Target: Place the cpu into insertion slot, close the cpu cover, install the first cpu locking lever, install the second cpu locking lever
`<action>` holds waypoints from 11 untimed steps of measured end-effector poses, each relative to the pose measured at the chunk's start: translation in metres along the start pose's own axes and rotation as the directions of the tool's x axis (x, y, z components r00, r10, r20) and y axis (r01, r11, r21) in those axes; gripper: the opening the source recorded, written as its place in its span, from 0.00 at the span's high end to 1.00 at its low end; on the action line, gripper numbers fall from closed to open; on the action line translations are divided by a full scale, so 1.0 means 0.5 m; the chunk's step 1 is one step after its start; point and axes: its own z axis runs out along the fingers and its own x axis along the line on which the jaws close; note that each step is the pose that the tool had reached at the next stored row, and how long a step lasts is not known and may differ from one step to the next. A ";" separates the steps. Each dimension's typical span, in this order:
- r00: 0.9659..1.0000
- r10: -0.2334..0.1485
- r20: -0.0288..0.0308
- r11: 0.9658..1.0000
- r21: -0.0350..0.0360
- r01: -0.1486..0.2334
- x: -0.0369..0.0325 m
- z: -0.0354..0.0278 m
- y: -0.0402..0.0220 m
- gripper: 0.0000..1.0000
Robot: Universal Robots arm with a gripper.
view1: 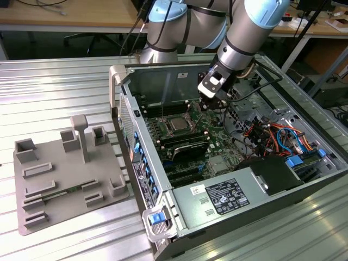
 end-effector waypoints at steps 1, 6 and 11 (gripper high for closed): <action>1.000 0.000 0.000 1.000 0.000 0.000 0.000 0.000 -0.002 0.89; 1.000 0.000 0.000 1.000 0.000 0.000 0.001 0.001 -0.010 0.89; 1.000 0.000 0.000 1.000 0.000 0.000 0.001 0.002 -0.018 0.89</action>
